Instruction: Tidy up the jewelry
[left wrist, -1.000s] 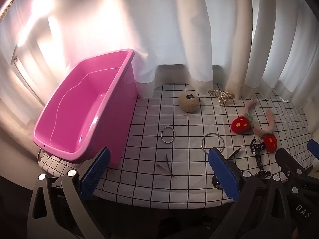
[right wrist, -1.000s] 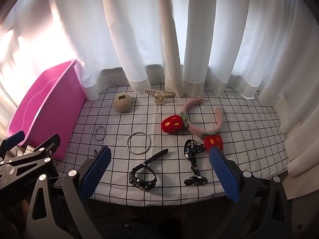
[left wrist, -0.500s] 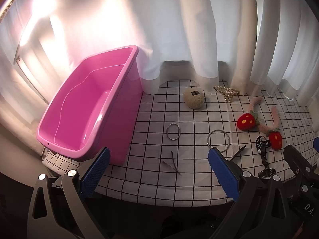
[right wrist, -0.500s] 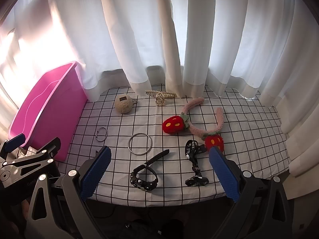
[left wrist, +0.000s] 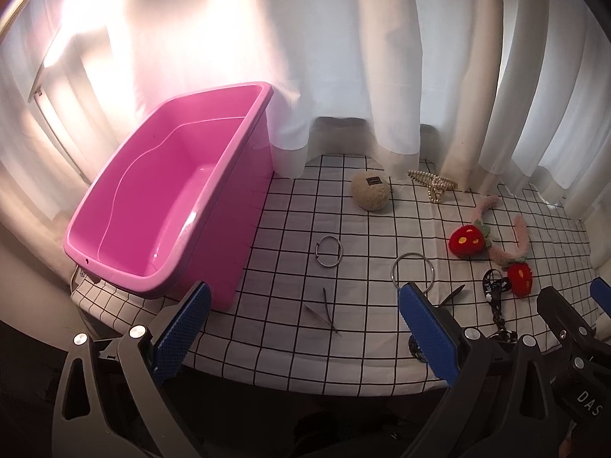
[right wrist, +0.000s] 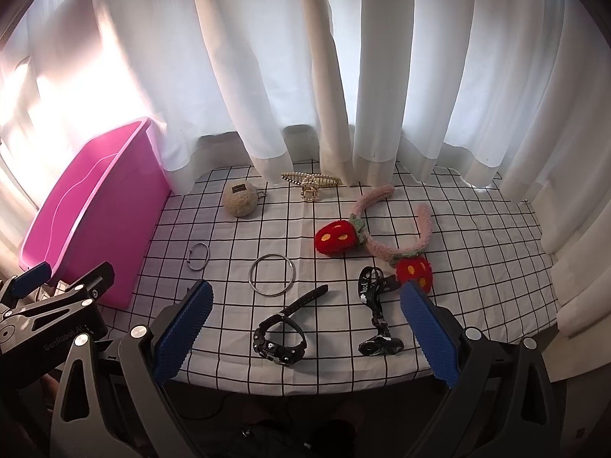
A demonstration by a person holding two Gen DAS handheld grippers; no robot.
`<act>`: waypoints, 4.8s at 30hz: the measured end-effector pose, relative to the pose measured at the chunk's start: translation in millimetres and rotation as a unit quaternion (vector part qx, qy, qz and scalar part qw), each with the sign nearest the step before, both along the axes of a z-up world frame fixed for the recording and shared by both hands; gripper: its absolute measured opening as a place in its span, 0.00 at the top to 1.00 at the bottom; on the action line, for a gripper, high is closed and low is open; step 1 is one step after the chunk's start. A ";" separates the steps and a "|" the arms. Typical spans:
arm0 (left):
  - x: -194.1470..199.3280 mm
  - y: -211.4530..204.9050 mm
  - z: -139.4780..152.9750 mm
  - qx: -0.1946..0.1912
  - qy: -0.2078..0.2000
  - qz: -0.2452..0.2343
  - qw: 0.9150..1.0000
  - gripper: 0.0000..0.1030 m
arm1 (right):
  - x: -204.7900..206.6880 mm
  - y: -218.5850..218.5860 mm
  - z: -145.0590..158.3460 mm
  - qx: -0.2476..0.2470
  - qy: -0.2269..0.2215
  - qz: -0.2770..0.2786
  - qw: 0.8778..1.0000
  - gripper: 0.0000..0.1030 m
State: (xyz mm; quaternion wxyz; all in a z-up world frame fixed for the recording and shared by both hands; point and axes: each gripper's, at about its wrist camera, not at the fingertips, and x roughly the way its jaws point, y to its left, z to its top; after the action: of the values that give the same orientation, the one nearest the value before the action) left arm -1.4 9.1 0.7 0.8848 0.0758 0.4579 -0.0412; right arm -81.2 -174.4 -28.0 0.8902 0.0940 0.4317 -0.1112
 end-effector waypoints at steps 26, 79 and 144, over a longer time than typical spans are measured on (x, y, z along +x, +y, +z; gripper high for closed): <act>-2.3 8.5 8.4 -0.002 -0.022 0.009 1.000 0.06 | 1.1 -0.5 0.3 0.007 -0.005 0.005 1.000 0.09; -2.6 44.7 -98.6 -0.047 0.059 0.040 0.996 0.06 | -17.4 -48.9 -104.2 0.094 0.071 0.006 0.993 0.09; 34.2 -10.9 -204.6 -0.053 0.067 0.001 0.996 0.91 | 18.1 -84.4 -204.7 0.002 0.088 0.029 0.996 0.82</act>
State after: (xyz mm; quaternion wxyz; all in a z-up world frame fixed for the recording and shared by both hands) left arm 32.8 -1.8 -203.9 0.8546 0.0257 0.5138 -0.0699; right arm -63.2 -258.8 -232.7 0.8516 0.0733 0.5109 -0.0920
